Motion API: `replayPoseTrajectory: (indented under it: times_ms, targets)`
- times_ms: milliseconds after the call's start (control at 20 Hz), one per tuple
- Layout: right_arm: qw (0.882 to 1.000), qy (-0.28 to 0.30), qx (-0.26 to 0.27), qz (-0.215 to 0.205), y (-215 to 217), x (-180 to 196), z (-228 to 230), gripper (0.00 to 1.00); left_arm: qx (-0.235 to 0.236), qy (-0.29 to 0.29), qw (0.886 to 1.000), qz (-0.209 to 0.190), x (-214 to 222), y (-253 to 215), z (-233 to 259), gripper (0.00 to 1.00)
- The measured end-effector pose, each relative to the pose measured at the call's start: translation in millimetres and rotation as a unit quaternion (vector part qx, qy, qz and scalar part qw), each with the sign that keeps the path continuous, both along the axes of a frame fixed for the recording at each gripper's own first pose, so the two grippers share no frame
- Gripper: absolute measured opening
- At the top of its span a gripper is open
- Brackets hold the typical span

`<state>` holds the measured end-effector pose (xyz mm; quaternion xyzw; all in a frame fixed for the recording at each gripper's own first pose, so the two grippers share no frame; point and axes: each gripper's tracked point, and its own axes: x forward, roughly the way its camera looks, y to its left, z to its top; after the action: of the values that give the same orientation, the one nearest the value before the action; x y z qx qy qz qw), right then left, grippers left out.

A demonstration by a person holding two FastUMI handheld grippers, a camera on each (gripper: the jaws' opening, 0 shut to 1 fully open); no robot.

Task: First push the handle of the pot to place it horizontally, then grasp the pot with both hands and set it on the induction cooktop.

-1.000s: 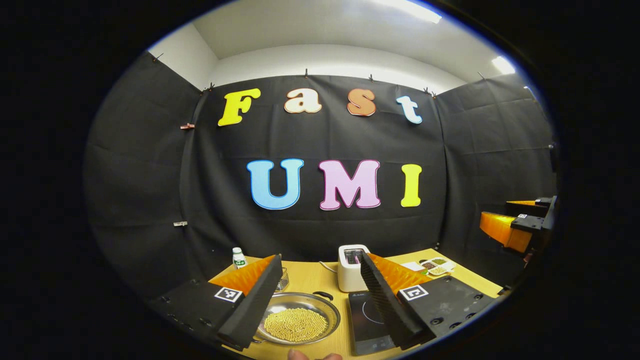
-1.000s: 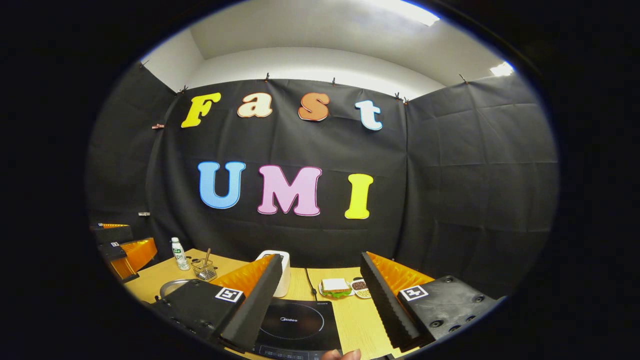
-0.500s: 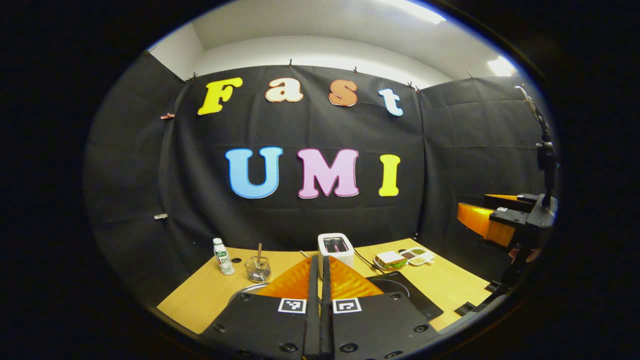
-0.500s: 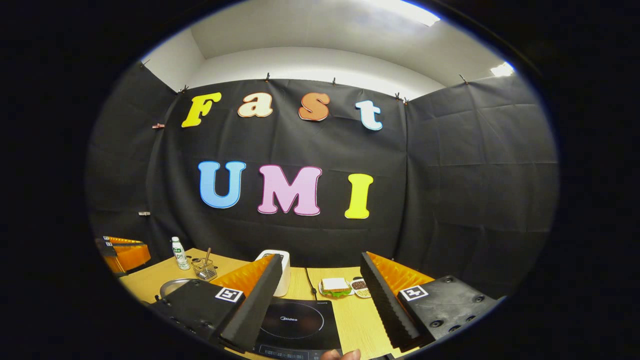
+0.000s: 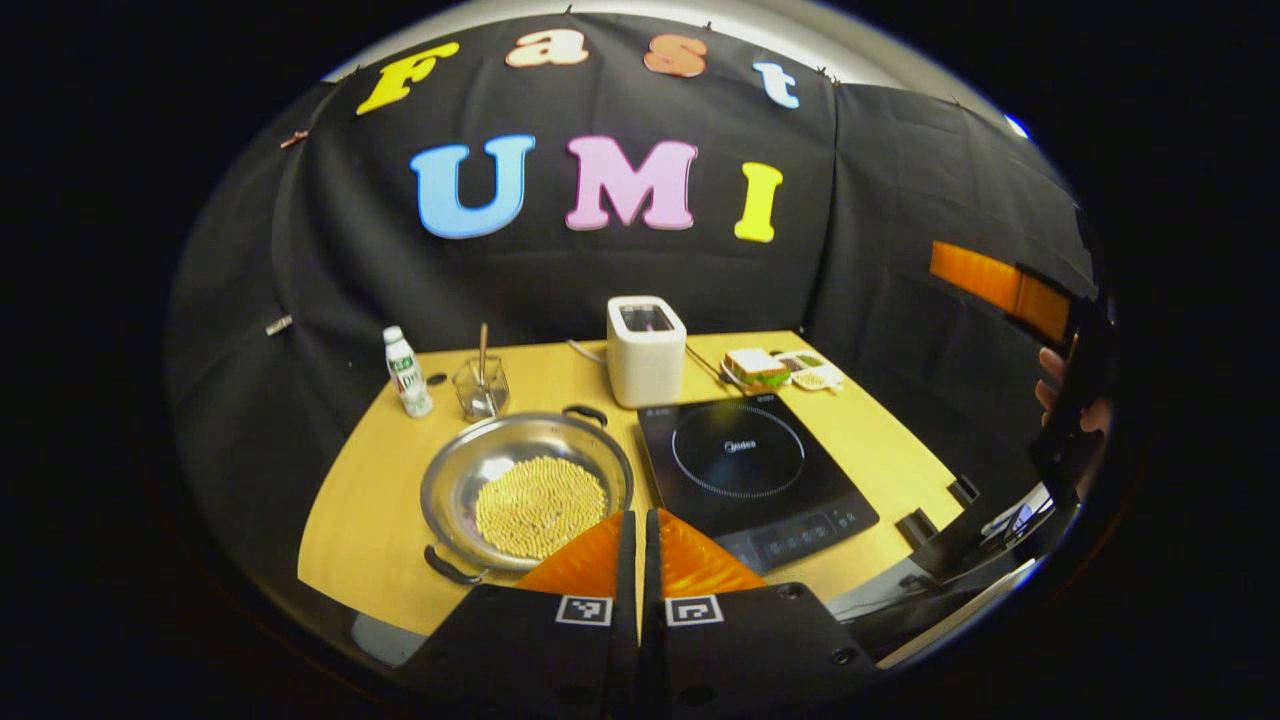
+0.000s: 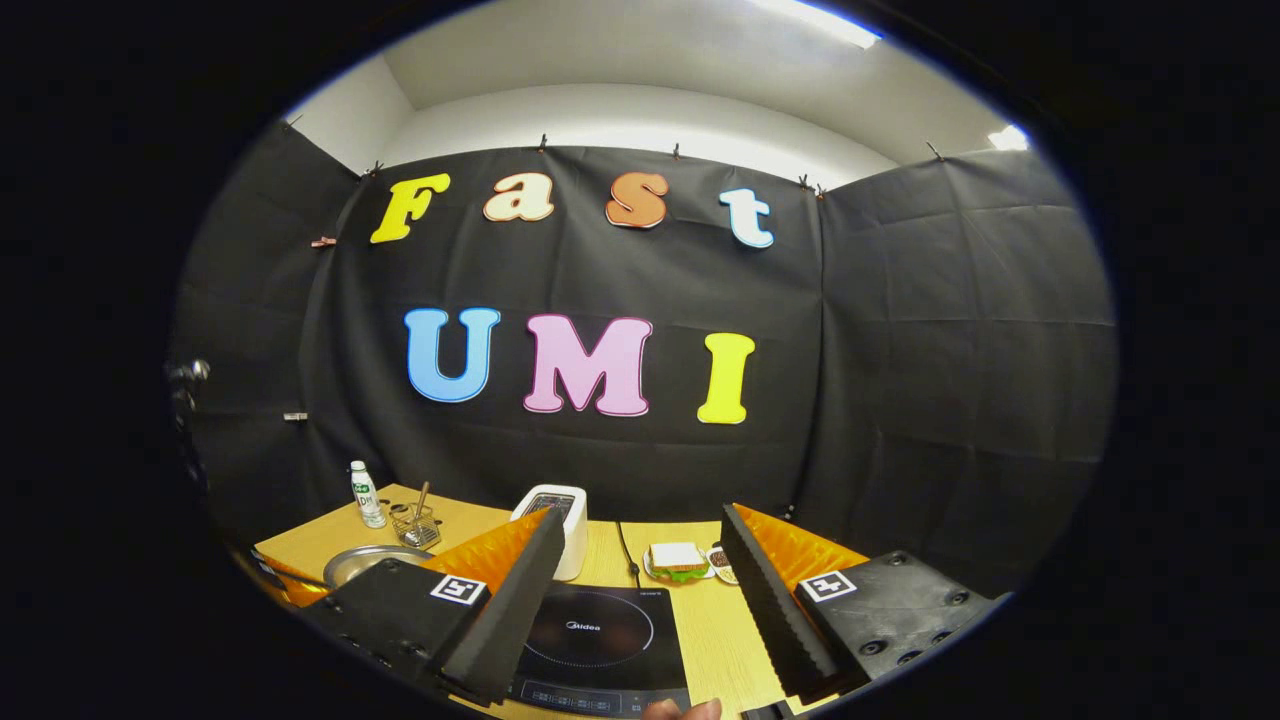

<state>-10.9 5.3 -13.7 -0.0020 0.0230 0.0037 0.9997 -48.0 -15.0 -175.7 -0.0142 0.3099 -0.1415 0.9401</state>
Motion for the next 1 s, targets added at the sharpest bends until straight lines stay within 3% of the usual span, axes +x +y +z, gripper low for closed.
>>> replayPoseTrajectory:
  times_ms: [200, 500, 700, 1000]
  targets:
    - [1.0, 0.004, -0.001, -0.005, -5.3, -0.8, -2.4, 0.98, -0.005, 0.1, 0.995, -0.022, -11.2, 14.1, -51.6, 0.05]
    - [1.0, 0.006, -0.004, -0.008, -12.4, -2.2, -4.5, 0.96, -0.009, 0.236, 0.971, -0.038, -11.0, 49.5, -116.9, 0.05]
    - [1.0, 0.01, -0.003, -0.015, -20.4, -0.2, -6.9, 0.98, -0.013, 0.28, 0.96, -0.027, 2.9, 77.1, -144.6, 0.05]
    - [1.0, 0.017, -0.003, -0.022, -26.5, 5.0, -10.7, 0.96, -0.022, 0.317, 0.948, 0.025, 24.8, 109.0, -172.6, 0.05]
